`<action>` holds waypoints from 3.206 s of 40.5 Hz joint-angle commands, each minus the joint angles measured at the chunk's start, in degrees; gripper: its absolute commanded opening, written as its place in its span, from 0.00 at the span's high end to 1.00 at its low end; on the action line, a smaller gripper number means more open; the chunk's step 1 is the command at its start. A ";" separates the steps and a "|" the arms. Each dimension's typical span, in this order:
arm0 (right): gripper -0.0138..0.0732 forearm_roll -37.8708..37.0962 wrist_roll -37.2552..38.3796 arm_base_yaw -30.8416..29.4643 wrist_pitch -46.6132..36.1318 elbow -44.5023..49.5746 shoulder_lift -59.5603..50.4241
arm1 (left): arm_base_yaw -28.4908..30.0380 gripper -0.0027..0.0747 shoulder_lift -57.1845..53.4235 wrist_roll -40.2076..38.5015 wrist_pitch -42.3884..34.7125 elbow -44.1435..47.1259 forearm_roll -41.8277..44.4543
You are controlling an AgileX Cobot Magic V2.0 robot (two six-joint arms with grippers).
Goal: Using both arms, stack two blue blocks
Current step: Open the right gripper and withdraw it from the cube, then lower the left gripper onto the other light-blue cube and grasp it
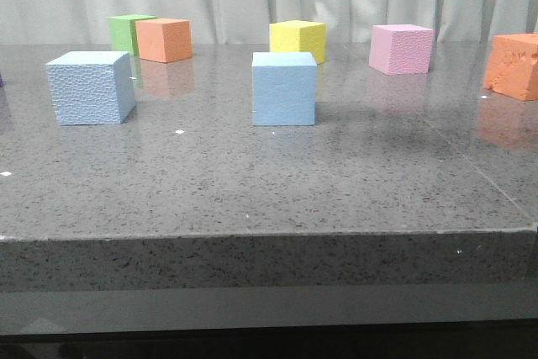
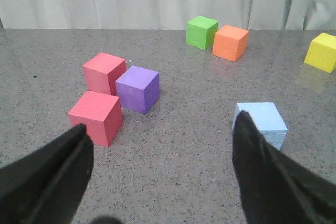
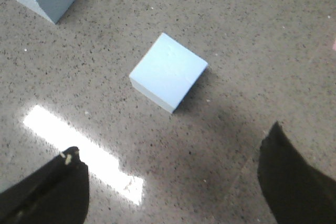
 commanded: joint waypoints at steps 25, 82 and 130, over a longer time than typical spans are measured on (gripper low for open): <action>0.09 24.13 -25.48 -17.32 -18.74 40.45 -38.37 | -0.29 0.28 0.74 0.06 -4.25 -1.76 0.08; 0.09 24.86 -25.48 -17.38 -24.55 46.77 -45.65 | -17.69 0.27 18.51 1.57 -4.20 -8.39 -2.46; 0.09 24.86 -25.48 -17.38 -24.55 46.77 -45.65 | -19.43 0.27 72.91 -14.32 5.94 -40.76 3.16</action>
